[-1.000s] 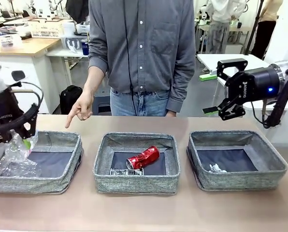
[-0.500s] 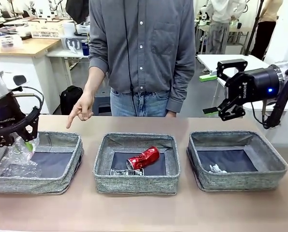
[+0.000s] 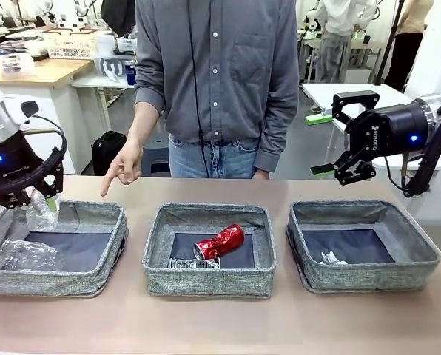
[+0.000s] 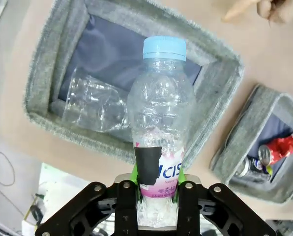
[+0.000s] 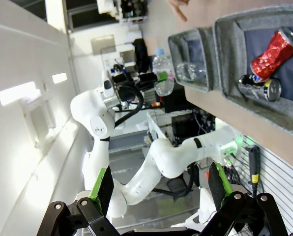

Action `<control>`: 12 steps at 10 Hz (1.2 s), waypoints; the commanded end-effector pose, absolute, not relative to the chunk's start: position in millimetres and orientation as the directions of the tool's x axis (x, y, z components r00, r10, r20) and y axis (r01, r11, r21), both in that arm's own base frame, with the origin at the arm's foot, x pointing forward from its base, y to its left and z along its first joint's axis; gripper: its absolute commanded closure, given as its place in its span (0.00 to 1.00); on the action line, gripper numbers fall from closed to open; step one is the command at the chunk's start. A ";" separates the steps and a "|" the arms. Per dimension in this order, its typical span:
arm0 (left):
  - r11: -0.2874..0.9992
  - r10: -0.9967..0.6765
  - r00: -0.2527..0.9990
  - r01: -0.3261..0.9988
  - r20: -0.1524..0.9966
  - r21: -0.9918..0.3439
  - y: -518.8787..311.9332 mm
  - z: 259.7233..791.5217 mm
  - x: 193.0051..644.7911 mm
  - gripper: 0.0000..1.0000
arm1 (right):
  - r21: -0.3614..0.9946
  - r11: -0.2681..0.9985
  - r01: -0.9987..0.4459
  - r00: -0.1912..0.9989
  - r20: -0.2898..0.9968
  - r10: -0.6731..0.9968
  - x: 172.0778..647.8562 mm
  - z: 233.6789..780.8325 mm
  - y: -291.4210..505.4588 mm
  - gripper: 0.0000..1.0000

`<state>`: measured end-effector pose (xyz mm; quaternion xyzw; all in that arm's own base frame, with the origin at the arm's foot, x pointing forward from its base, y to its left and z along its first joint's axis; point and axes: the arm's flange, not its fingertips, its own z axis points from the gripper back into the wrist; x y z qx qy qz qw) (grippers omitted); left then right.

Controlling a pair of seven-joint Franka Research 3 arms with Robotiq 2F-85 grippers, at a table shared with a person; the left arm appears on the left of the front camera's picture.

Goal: Sort the waste into the appropriate baskets.
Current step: Place the picked waste into the Fabric basket indicated by the person.

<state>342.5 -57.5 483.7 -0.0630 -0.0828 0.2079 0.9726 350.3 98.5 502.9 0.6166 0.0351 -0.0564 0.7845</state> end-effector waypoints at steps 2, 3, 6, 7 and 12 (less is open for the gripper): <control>0.914 0.403 0.904 -0.389 0.145 -0.114 -61.4 462.9 335.9 0.18 | 0.966 0.218 0.138 0.990 -0.131 -0.048 350.3 505.3 100.3 0.00; 0.912 0.407 0.901 -0.393 0.151 -0.116 -61.7 465.2 335.9 0.00 | 0.966 0.218 0.138 0.990 -0.131 -0.048 350.3 505.3 100.3 0.00; 0.913 0.405 0.899 -0.387 0.167 -0.128 -61.2 468.4 335.7 0.00 | 0.966 0.218 0.138 0.990 -0.131 -0.048 350.3 505.3 100.3 0.00; 0.915 0.401 0.899 -0.383 0.175 -0.130 -61.9 471.7 334.8 0.00 | 0.966 0.218 0.138 0.990 -0.131 -0.048 350.3 505.3 100.3 0.00; 0.834 0.148 0.980 -0.196 -0.132 -0.515 -98.9 528.8 328.5 0.00 | 0.966 0.218 0.138 0.990 -0.131 -0.048 350.3 505.3 100.3 0.00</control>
